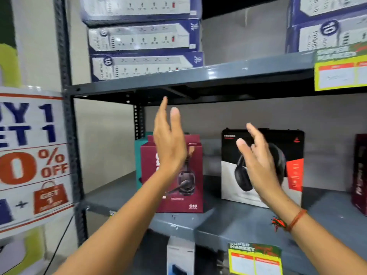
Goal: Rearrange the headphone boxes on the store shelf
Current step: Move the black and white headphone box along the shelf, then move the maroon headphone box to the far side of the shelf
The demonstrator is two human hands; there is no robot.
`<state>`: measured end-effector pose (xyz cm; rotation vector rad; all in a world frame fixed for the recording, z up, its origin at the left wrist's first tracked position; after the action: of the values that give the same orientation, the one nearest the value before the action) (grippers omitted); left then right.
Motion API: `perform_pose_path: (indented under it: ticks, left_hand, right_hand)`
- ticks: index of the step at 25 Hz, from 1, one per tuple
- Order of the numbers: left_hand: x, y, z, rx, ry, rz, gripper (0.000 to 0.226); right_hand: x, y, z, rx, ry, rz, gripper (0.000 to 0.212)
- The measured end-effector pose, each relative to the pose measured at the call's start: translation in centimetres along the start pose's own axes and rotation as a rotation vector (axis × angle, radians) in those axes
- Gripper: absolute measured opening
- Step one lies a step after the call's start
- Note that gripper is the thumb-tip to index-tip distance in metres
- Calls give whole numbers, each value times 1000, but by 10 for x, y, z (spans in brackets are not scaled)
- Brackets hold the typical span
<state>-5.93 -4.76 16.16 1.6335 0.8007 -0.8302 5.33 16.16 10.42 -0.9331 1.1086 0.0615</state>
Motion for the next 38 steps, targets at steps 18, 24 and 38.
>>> perform_pose_path:
  ticks: [18, 24, 38]
  left_hand:
    - [57, -116, 51, 1, -392, 766, 73]
    - [63, -91, -5, 64, -529, 773, 77]
    - [165, 26, -216, 362, -789, 575, 62]
  right_hand:
    - [38, 38, -37, -49, -151, -505, 51]
    - [43, 11, 36, 99, -30, -470, 48]
    - [83, 0, 271, 273, 397, -385, 68]
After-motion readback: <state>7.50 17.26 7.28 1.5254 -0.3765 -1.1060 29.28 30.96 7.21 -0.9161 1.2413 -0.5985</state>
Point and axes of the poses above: each hand's wrist, its own x-axis away from the middle knuckle, its own z-axis out of the back of the hand, y = z × x, the point moved 7 cm from there along -x, towards the middle knuckle, and after that the axes turned 5 degrees about -y, right-handed, at the moved point
